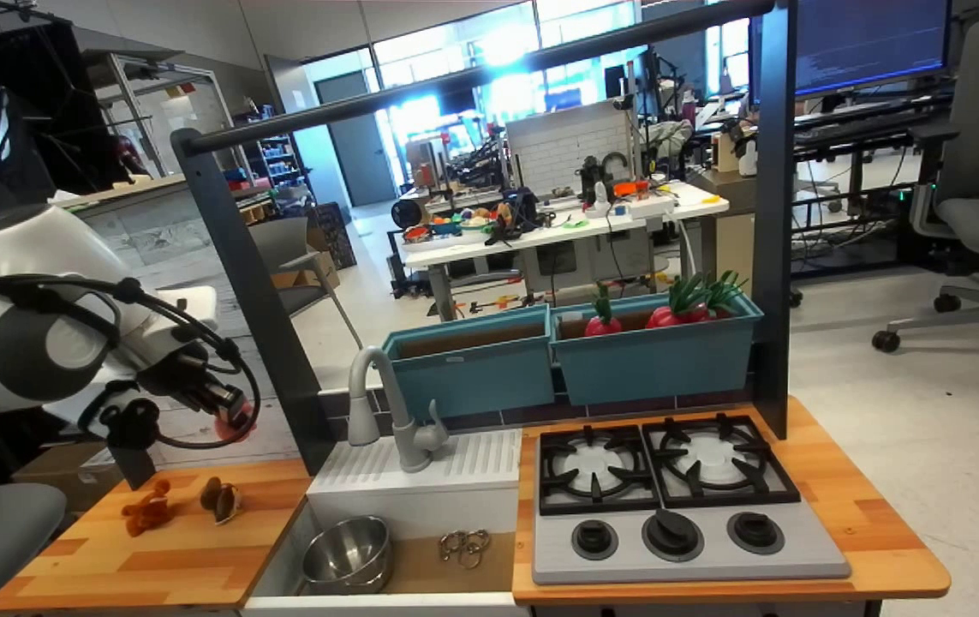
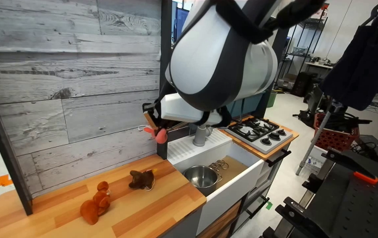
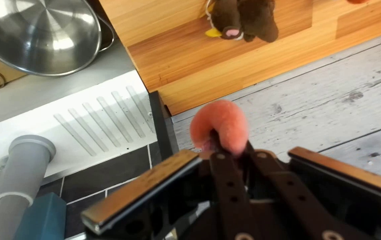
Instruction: Remove the plush toys from the pot
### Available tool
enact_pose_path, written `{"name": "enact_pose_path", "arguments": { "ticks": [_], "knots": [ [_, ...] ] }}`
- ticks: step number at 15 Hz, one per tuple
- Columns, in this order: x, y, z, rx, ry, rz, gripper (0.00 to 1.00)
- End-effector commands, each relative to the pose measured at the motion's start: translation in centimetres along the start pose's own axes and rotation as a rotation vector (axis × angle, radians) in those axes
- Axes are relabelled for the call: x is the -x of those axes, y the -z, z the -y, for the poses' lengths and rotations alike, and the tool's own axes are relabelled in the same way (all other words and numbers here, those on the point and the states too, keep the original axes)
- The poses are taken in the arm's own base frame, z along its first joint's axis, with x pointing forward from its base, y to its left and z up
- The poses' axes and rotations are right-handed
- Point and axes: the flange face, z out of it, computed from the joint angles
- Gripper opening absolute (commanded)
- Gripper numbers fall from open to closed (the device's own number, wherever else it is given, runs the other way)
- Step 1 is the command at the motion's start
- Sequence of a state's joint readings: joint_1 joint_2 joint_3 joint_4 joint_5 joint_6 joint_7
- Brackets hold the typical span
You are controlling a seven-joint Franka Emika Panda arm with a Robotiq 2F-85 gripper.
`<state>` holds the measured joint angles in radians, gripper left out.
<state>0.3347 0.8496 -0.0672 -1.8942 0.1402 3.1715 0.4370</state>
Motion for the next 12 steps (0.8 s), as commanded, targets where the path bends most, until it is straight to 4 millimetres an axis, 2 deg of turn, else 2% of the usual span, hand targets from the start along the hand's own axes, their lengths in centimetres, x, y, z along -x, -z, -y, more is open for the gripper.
{"name": "enact_pose_path", "arguments": {
  "ticks": [1,7,12],
  "knots": [
    [-1.1,2.8,-1.8,-0.003,-0.023,0.007,0.02],
    [-1.9,7.0,-5.9,-0.006,-0.082,-0.006,0.02],
    [-3.7,12.1,-12.4,0.005,-0.329,-0.194,0.02]
  ]
}}
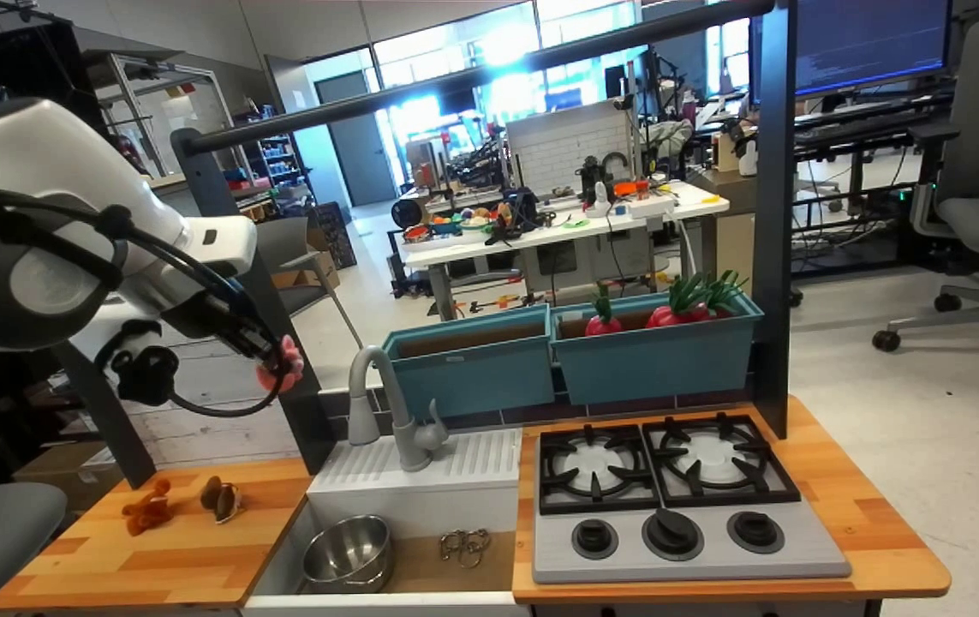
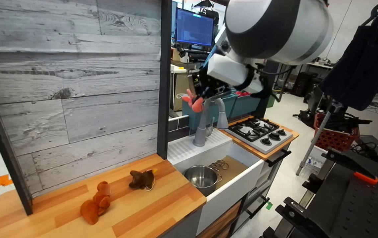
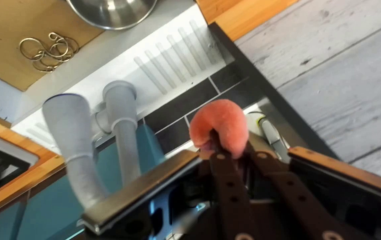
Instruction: Remove the plush toys from the pot
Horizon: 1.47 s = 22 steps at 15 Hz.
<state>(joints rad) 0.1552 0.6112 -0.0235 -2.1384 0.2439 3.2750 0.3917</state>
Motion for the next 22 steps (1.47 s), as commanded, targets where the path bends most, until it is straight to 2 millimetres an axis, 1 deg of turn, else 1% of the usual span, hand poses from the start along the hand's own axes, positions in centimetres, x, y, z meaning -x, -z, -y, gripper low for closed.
{"name": "enact_pose_path", "arguments": {
  "ticks": [1,3,5,7,12,15,16,17,18,19,20,21,22],
  "knots": [
    [-1.5,4.6,-4.5,0.002,-0.161,-0.123,0.02],
    [-2.1,6.2,-7.3,0.018,-0.240,-0.206,0.02],
    [-2.5,6.6,-10.1,0.044,-0.315,-0.291,0.02],
    [-2.6,5.8,-12.3,0.081,-0.390,-0.333,0.02],
    [-3.4,2.7,-18.0,0.203,-0.554,-0.374,0.02],
    [-4.1,1.3,-20.2,0.260,-0.616,-0.421,0.02],
    [-4.1,0.9,-20.2,0.262,-0.646,-0.435,0.02],
    [-4.0,0.6,-19.6,0.249,-0.669,-0.452,0.02],
    [-3.7,0.3,-18.3,0.222,-0.677,-0.422,0.02],
    [-3.7,0.0,-17.5,0.209,-0.683,-0.424,0.02],
    [-4.0,-0.4,-17.1,0.202,-0.704,-0.442,0.04],
    [-4.1,-0.6,-16.7,0.195,-0.723,-0.439,0.16],
    [-4.3,-0.7,-16.5,0.195,-0.735,-0.441,0.02]
  ]
}}
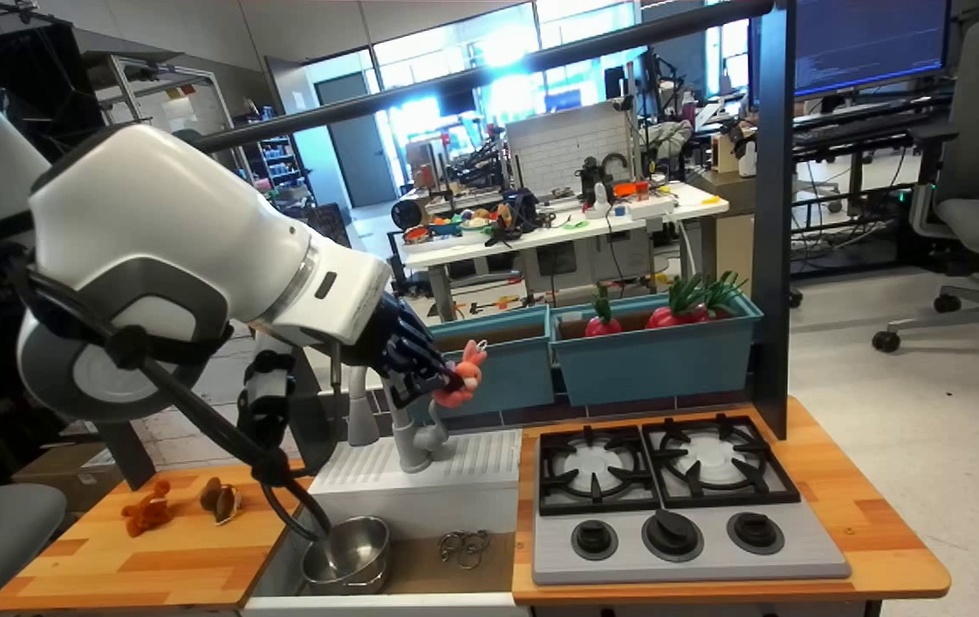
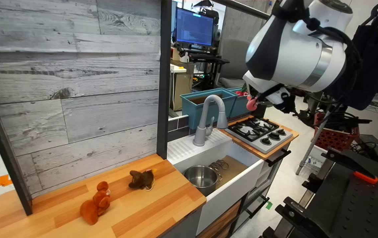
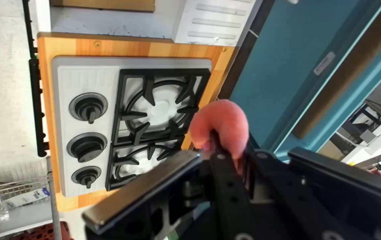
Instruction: Remove the plush toys from the pot
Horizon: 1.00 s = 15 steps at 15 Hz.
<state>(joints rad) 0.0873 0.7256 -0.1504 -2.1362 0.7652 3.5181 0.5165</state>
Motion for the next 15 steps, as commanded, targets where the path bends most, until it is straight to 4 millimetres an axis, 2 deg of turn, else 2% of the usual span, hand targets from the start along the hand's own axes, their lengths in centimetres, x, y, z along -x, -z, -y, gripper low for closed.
{"name": "enact_pose_path", "arguments": {
  "ticks": [1,5,7,8,11,14,15],
  "knots": [
    [0.5,-0.3,1.1,-0.045,-0.071,-0.107,0.02],
    [-0.9,-0.6,-1.0,0.004,-0.152,-0.187,0.02],
    [-1.0,-1.4,-1.6,0.020,-0.214,-0.196,0.02],
    [-0.4,-2.2,-1.0,0.021,-0.251,-0.130,0.02],
    [3.4,-5.7,2.2,0.017,-0.280,0.109,0.02],
    [4.1,-9.8,4.4,0.004,-0.352,0.281,0.02],
    [3.9,-10.9,4.4,0.009,-0.385,0.328,0.02]
  ]
}}
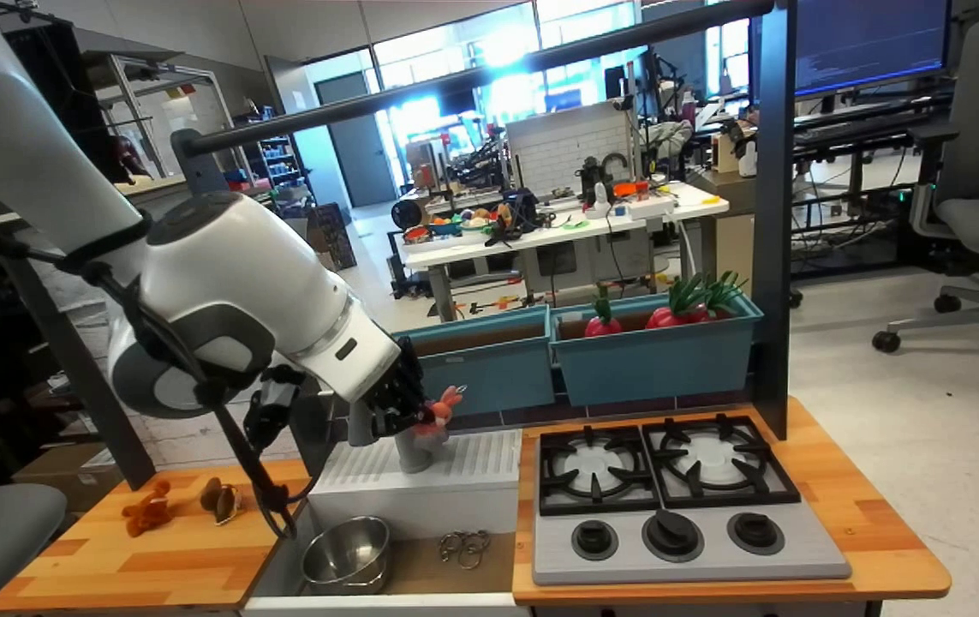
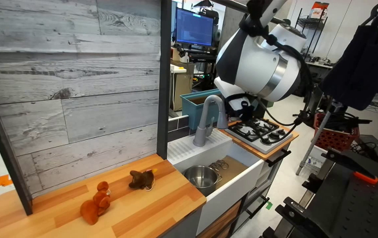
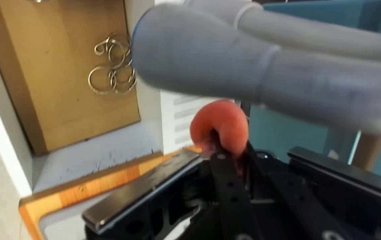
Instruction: Remove the plush toys from the pot
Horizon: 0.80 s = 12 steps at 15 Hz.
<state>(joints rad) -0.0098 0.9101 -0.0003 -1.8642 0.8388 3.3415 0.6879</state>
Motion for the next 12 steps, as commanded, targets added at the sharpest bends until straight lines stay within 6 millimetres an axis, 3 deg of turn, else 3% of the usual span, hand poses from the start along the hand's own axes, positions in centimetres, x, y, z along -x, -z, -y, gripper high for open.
{"name": "enact_pose_path", "arguments": {
  "ticks": [1,3,5,12],
  "knots": [
    [-2.6,-4.9,1.8,-0.010,-0.131,0.154,0.02],
    [-4.2,-6.5,0.8,-0.001,-0.180,0.157,0.02],
    [-5.6,-6.7,-0.4,-0.011,-0.195,0.090,0.02],
    [-6.9,-3.7,-3.0,-0.036,-0.149,-0.080,0.02]
  ]
}}
